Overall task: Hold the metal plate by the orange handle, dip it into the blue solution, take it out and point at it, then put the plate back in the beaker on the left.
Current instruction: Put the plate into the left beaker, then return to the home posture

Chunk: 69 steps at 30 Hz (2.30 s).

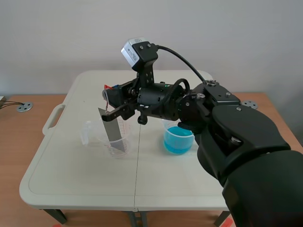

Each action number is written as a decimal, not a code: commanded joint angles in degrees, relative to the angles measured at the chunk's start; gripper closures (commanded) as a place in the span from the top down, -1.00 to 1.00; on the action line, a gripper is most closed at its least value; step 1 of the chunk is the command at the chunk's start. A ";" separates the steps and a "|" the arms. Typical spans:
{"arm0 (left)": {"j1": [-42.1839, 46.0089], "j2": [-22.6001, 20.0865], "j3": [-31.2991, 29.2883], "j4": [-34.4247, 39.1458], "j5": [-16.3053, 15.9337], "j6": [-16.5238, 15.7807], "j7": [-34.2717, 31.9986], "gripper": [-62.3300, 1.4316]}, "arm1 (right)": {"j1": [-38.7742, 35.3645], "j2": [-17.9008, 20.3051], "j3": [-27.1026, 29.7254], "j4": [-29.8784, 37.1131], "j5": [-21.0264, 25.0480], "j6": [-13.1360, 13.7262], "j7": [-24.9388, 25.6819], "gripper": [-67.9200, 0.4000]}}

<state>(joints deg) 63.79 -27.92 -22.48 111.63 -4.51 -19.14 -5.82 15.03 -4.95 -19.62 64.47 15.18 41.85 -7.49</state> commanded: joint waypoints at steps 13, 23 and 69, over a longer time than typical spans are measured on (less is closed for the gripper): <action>-0.15 0.42 -0.04 0.72 -0.37 -0.04 -0.59 -0.87 | 1.33 -0.31 0.11 0.35 -0.66 0.87 1.55 -0.41; -0.15 0.42 -0.04 0.72 -0.37 -0.04 -0.59 0.88 | 1.33 -0.28 1.73 0.35 -0.61 0.87 6.03 0.26; -22.36 -1.86 2.40 0.98 -5.40 -0.09 -0.35 1.00 | -27.76 16.68 18.34 33.83 17.31 0.87 -3.26 0.95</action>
<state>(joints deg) 41.69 -29.69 -20.91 111.63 -9.30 -19.49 -5.89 -12.75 11.29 -1.74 97.56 31.57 41.87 -11.53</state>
